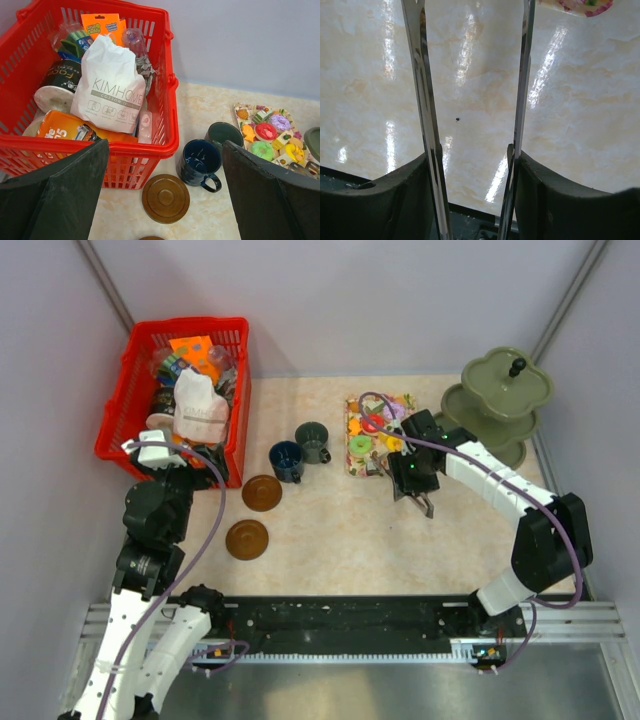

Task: Serve the afternoon tea
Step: Pick up the desert from the tray.

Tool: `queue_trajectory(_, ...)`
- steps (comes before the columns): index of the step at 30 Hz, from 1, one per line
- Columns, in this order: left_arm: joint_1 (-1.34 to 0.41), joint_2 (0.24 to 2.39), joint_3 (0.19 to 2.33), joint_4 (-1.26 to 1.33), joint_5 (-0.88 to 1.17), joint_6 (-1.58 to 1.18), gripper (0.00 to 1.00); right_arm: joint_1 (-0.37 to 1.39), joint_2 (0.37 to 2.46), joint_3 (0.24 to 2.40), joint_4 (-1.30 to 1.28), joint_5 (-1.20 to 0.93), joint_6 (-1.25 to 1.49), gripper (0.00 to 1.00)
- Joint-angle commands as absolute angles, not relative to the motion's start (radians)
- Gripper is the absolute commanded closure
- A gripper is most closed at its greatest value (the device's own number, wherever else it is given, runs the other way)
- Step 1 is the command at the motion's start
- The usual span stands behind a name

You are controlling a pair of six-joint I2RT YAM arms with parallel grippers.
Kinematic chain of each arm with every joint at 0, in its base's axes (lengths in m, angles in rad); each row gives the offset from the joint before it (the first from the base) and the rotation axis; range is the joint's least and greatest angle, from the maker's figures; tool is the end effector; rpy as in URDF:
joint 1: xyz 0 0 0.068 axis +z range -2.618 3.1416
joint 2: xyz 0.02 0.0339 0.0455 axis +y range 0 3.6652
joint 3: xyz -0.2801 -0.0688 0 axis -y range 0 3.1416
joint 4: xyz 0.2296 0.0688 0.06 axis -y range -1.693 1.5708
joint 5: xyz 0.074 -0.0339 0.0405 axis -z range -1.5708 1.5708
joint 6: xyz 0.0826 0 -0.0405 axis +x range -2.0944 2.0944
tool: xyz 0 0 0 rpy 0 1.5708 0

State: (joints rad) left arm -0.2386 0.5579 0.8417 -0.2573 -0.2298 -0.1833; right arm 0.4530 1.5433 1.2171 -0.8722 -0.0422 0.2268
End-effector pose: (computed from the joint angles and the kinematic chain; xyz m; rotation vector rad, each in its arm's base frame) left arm 0.1408 -0.0149 0.3878 -0.1395 1.5408 -0.1570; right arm 0.2736 0.1370 0.2310 -0.3265 2.7762 0.2312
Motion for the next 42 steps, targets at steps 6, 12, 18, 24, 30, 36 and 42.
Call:
queue_trajectory(6,-0.244,0.551,0.834,-0.201,-0.239,-0.170,0.01,0.449,1.554,1.201,-0.824,-0.066,0.218,0.46)
queue_trajectory(12,-0.245,0.551,0.831,-0.201,-0.239,-0.170,0.01,0.451,1.571,1.204,-0.821,-0.071,0.222,0.44)
queue_trajectory(18,-0.245,0.551,0.831,-0.201,-0.241,-0.169,0.01,0.469,1.574,1.218,-0.821,-0.066,0.222,0.41)
queue_trajectory(24,-0.245,0.551,0.831,-0.199,-0.241,-0.169,0.01,0.482,1.574,1.230,-0.821,-0.064,0.225,0.42)
queue_trajectory(30,-0.245,0.551,0.831,-0.201,-0.241,-0.169,0.01,0.485,1.569,1.239,-0.821,-0.061,0.227,0.44)
queue_trajectory(36,-0.245,0.546,0.833,-0.201,-0.242,-0.169,0.01,0.485,1.580,1.233,-0.821,-0.064,0.233,0.46)
queue_trajectory(42,-0.245,0.548,0.831,-0.199,-0.239,-0.169,0.01,0.485,1.600,1.209,-0.804,-0.064,0.239,0.48)
